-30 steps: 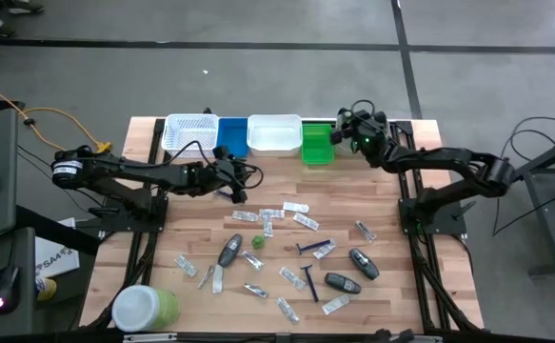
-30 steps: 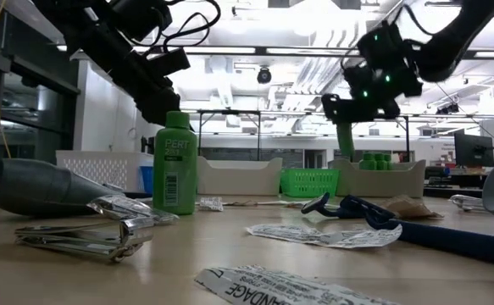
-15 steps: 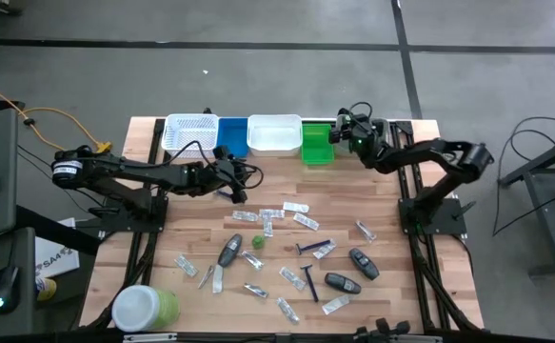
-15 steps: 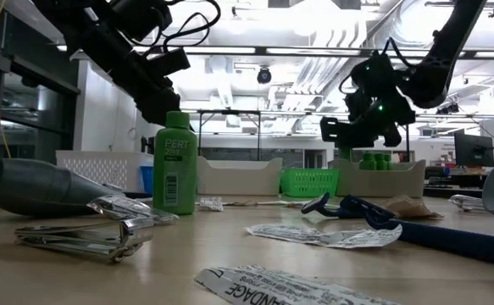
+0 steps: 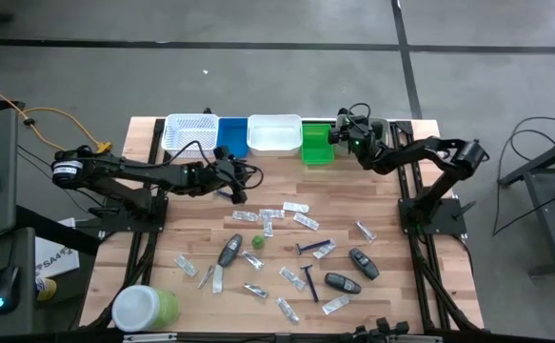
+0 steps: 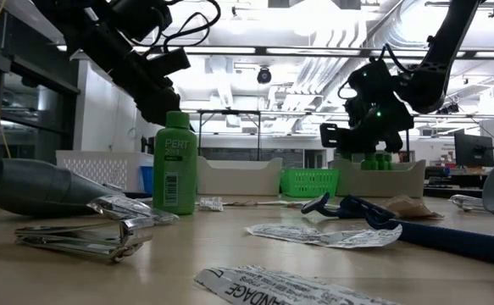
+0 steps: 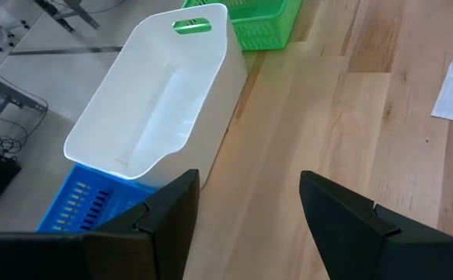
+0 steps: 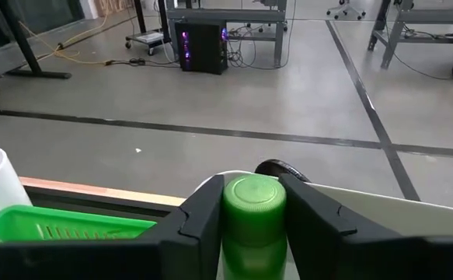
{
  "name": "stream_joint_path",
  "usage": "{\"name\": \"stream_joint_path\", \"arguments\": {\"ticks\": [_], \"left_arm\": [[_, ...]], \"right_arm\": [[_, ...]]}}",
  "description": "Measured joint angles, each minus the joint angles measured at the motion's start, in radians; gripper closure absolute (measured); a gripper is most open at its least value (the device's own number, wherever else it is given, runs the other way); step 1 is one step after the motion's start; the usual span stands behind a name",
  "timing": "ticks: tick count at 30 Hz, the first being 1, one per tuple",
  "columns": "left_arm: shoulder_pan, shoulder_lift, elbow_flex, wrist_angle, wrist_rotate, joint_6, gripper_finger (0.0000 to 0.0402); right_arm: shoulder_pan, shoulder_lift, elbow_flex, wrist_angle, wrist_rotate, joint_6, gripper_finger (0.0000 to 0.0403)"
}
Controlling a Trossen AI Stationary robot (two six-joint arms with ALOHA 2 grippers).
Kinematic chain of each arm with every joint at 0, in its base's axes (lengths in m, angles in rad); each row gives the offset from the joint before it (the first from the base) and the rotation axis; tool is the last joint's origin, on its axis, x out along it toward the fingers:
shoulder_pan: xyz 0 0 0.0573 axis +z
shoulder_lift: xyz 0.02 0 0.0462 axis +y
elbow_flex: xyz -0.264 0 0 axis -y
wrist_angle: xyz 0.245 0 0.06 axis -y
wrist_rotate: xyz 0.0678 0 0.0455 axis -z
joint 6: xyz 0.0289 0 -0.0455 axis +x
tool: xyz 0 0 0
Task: Pick & Place Travel size toiletries
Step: Put the shampoo into the gray bin
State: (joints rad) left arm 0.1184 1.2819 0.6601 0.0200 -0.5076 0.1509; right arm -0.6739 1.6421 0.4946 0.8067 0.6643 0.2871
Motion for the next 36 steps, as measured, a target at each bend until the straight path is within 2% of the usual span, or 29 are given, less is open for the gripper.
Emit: {"name": "stream_joint_path", "arguments": {"ticks": [19, 28, 32, 36], "left_arm": [[0.0, 0.0, 0.0, 0.0, 0.0, 0.0, 0.0181], [0.0, 0.0, 0.0, 0.0, 0.0, -0.003, 0.0181], [-0.001, -0.004, 0.0, -0.002, 0.021, -0.015, 0.0181], [-0.001, -0.042, 0.0, -0.038, 0.083, -0.047, 0.0181]], "right_arm": [[0.0, -0.031, 0.0, 0.003, -0.002, -0.027, 0.028], [0.0, -0.107, 0.0, -0.002, -0.076, -0.082, 0.0278], [0.005, -0.183, 0.0, -0.076, -0.137, -0.082, 0.0256], [0.037, -0.279, 0.0, -0.198, -0.148, -0.128, 0.0227]]}}
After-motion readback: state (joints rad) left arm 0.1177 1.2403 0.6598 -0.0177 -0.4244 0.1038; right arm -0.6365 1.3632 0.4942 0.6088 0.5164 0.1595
